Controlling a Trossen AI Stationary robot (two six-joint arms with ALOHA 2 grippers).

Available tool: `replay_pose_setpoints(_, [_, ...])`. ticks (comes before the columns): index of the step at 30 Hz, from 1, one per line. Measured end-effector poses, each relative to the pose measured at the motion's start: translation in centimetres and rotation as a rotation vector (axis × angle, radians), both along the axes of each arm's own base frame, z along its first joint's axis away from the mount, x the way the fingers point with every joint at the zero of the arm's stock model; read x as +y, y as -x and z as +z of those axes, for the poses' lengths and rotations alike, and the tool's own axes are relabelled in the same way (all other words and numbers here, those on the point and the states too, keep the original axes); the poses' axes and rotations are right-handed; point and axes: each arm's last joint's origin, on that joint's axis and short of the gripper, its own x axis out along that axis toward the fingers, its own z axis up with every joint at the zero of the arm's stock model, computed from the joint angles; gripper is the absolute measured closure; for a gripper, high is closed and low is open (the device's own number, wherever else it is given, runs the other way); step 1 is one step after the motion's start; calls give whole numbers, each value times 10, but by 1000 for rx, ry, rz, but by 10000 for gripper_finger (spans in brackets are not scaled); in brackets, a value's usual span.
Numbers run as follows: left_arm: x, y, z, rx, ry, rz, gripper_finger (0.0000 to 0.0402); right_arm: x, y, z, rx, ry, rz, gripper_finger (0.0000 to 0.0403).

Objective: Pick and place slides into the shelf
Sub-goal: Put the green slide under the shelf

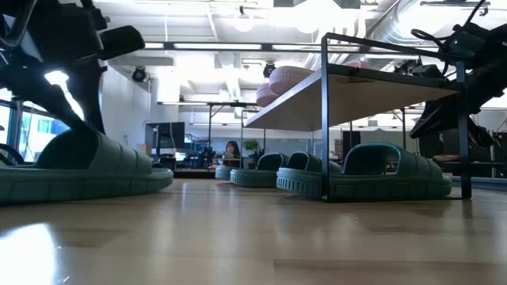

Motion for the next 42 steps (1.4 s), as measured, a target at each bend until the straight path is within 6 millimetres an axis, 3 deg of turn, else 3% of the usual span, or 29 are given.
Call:
replay_pose_setpoints(2, [0, 0, 0, -3, -2, 2, 392, 0, 0, 0, 0, 0, 0, 403])
replay_pose_setpoints(7, [0, -3, 11, -56, -55, 18, 394, 0, 0, 0, 0, -1, 0, 403])
replay_pose_setpoints(14, [7, 3, 74, -161, -147, -24, 398, 0, 0, 0, 0, -2, 0, 403])
replay_pose_setpoints(19, [21, 25, 123, -278, -99, -80, 398, 0, 0, 0, 1, -3, 0, 403])
replay_pose_setpoints(25, [37, 51, 160, -473, -11, -125, 400, 0, 0, 0, 2, -4, 0, 403])
replay_pose_setpoints(33, [33, 50, 180, -690, 129, -347, 400, 0, 0, 0, 1, -3, 0, 403])
replay_pose_setpoints(42, [32, 37, 180, -775, 293, -504, 401, 0, 0, 0, 1, -3, 1, 403])
